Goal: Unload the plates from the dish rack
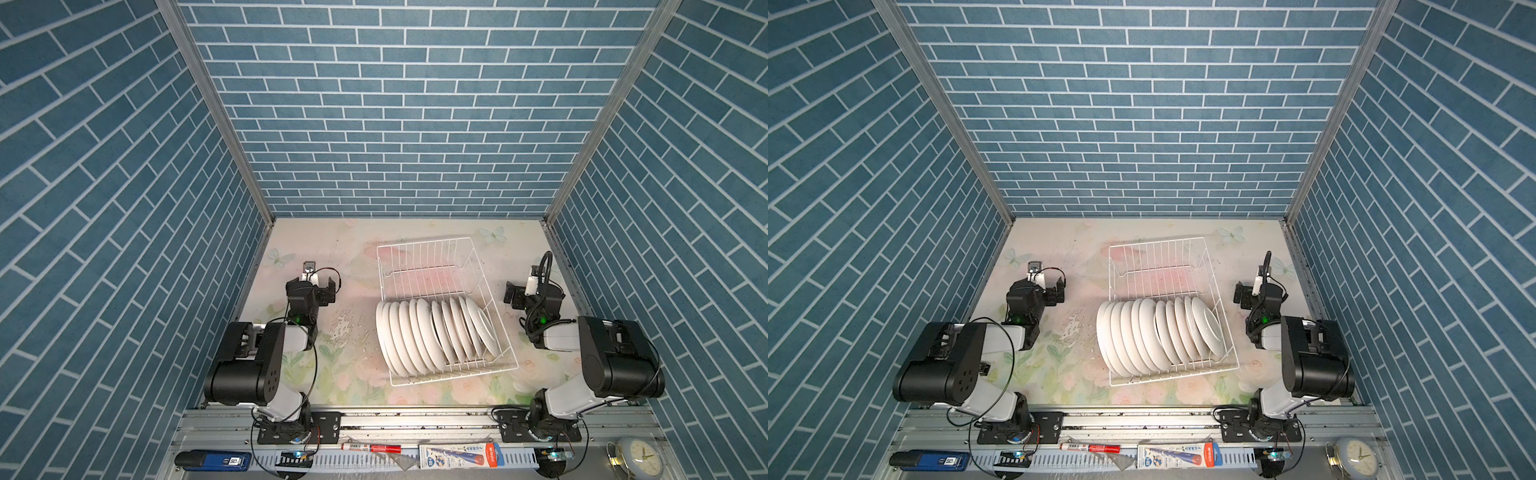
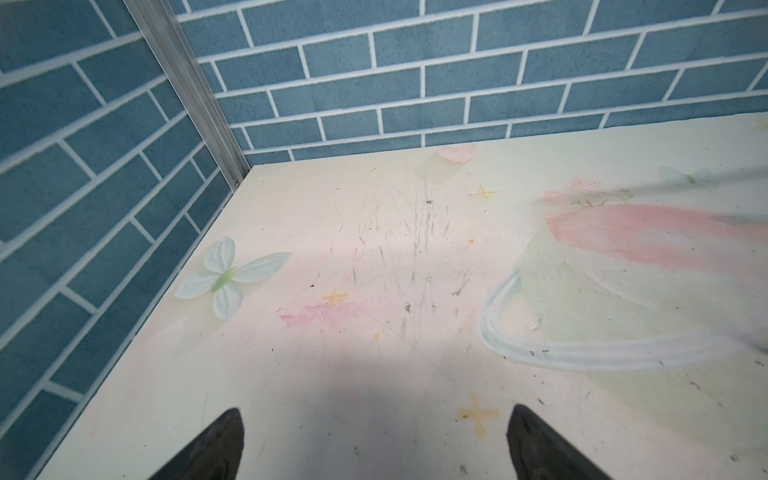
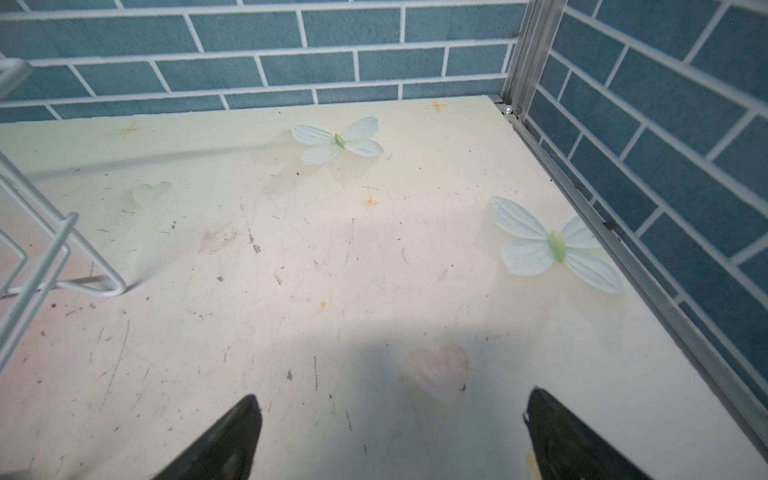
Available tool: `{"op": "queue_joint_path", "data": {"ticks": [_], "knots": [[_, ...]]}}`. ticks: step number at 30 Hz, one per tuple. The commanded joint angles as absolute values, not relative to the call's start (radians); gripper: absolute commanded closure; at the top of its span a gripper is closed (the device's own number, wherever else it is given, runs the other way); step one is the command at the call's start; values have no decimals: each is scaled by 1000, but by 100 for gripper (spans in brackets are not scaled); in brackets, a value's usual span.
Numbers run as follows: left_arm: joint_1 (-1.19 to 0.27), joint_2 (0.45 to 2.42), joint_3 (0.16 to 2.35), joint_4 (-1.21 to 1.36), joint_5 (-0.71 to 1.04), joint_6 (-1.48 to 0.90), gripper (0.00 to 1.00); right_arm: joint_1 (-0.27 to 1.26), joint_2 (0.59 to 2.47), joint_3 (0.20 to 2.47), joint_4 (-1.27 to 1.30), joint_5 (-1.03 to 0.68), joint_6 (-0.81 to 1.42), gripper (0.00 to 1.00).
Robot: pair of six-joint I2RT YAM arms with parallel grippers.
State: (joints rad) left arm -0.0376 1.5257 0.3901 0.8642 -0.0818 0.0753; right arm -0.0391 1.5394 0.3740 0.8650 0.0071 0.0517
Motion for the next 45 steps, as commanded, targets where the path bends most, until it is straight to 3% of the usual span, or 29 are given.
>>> {"op": "queue_joint_path", "data": {"ticks": [1, 4, 13, 22, 28, 35, 40, 45], "knots": [[-48, 1477, 387, 821, -74, 88, 1, -35, 1455, 338, 892, 22, 39, 1], [-48, 1406, 415, 700, -136, 60, 1, -35, 1327, 348, 747, 99, 81, 1], [-58, 1264, 591, 239, -147, -86, 1, -35, 1073, 463, 230, 81, 218, 1], [-72, 1206, 843, -223, 42, -250, 1, -34, 962, 587, -197, -105, 414, 1], [-128, 1061, 784, -293, 155, -387, 1, -35, 815, 642, -473, -223, 554, 1], [-305, 943, 706, -367, -46, -558, 1, -31, 722, 692, -707, -301, 544, 1], [-394, 1003, 736, -416, -95, -547, 1, -18, 733, 664, -716, -315, 534, 1], [-404, 1044, 736, -416, -28, -528, 1, 24, 757, 630, -666, -336, 549, 1]]}}
